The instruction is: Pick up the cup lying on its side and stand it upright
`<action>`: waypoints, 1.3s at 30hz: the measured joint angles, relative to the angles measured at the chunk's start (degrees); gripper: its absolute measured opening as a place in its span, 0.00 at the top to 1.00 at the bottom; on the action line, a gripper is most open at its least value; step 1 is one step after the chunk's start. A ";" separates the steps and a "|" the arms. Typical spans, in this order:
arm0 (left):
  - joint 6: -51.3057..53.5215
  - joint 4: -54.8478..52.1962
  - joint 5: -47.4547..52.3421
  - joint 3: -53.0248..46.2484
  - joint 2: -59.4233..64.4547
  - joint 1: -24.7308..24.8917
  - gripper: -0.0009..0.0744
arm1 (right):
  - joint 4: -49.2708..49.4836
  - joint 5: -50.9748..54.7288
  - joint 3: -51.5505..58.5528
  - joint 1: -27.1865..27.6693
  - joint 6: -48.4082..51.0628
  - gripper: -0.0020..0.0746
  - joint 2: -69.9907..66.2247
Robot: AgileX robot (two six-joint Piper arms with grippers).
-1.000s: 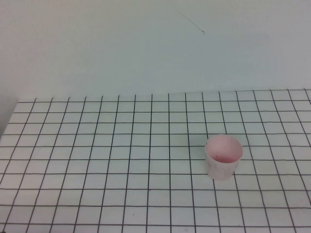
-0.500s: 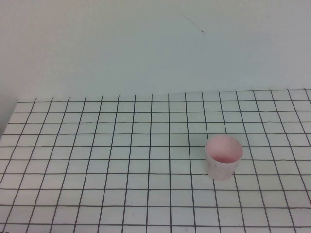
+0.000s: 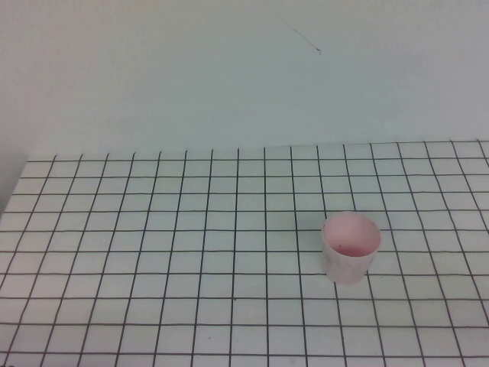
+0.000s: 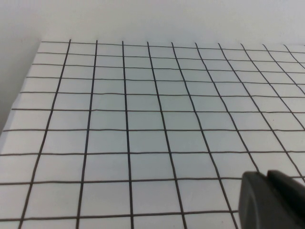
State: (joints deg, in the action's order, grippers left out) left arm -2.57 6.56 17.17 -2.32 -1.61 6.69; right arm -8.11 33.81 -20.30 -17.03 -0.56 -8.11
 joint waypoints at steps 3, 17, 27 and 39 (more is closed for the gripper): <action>0.00 0.00 0.00 0.00 0.00 0.00 0.99 | -1.51 -6.53 3.84 2.40 -0.29 0.97 3.37; 0.00 0.00 0.00 0.00 0.00 0.00 0.99 | 1.79 -18.67 20.51 9.04 -0.59 0.97 8.33; 0.00 0.00 0.00 0.00 0.00 0.00 0.99 | 1.65 -14.33 20.42 9.04 -0.85 0.97 8.33; 0.00 0.00 0.00 0.00 0.00 0.00 0.99 | 1.75 -16.34 20.42 9.04 -0.85 0.97 8.33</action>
State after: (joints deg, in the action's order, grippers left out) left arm -2.57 6.56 17.17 -2.32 -1.61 6.69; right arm -6.36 17.48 0.12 -7.99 -1.40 0.22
